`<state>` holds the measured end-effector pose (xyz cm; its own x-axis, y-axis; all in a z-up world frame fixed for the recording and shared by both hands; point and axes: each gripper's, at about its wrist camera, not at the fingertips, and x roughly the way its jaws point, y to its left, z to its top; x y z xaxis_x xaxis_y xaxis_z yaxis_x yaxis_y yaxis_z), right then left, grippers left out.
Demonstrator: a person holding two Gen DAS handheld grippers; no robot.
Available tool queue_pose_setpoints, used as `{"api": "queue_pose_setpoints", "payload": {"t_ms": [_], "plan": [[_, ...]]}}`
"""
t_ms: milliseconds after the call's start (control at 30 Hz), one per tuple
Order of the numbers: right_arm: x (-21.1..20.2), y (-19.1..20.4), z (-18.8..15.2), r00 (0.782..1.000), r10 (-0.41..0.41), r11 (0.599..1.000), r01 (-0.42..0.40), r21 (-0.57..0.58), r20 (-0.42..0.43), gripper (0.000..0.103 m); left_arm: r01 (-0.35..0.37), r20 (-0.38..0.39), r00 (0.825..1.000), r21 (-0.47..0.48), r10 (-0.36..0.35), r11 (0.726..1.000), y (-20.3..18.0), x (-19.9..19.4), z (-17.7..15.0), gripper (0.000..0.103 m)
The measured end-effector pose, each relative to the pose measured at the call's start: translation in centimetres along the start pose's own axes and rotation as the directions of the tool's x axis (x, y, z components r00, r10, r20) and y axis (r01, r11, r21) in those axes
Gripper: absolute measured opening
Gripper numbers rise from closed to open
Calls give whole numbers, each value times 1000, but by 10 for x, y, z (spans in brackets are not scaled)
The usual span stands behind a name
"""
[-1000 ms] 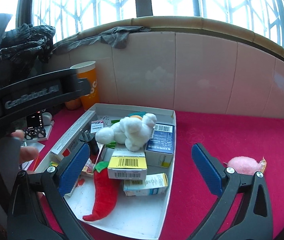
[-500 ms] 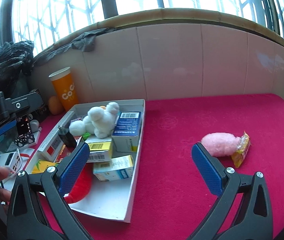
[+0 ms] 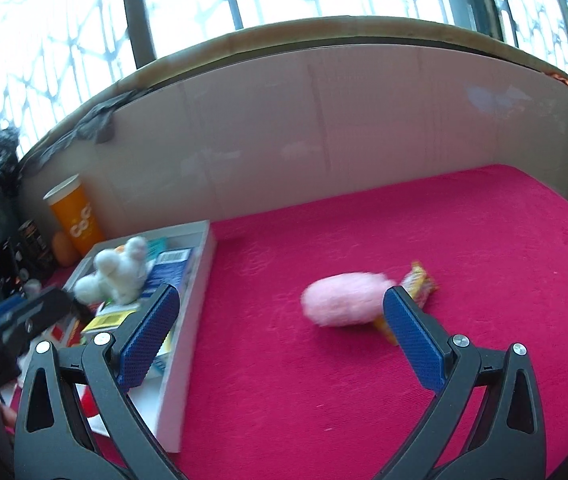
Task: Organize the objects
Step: 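Withdraw both open tools from the tray toward the pink plush and candy bar, then grasp pink fluffy plush with left gripper while right grasps yellow candy bar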
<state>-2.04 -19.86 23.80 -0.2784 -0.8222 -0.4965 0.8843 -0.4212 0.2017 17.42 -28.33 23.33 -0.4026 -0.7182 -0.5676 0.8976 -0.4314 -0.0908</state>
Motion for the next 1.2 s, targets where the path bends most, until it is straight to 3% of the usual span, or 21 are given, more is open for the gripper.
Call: {"api": "queue_pose_setpoints", "payload": {"t_ms": [200, 367, 567, 733, 867, 1000, 1100, 1200], "plan": [[6, -71, 12, 989, -145, 980, 144, 140, 1, 103, 27, -51, 998, 89, -22, 996, -31, 15, -10, 103], [29, -123, 6, 976, -187, 959, 206, 197, -112, 103, 53, -76, 996, 148, -42, 988, -52, 24, -21, 103], [58, -118, -9, 957, -137, 988, 152, 40, -257, 103, 61, -110, 993, 186, -40, 981, -64, 34, -30, 103], [86, -90, -17, 919, -202, 977, 167, -130, -338, 103, 55, -116, 993, 186, -34, 981, -65, 37, -30, 103], [99, -86, -8, 905, -290, 953, 244, -178, -311, 103, 51, -115, 993, 192, -29, 980, -65, 35, -29, 103], [90, -115, -1, 890, -361, 932, 338, -128, -278, 103, 45, -112, 993, 195, -23, 980, -63, 36, -26, 103], [86, -145, 2, 889, -347, 937, 346, -57, -299, 103, 55, -129, 991, 210, -28, 976, -68, 43, -20, 103], [85, -157, 5, 919, -249, 968, 250, -38, -304, 103, 89, -128, 990, 244, -59, 966, -85, 51, -5, 103]]}}
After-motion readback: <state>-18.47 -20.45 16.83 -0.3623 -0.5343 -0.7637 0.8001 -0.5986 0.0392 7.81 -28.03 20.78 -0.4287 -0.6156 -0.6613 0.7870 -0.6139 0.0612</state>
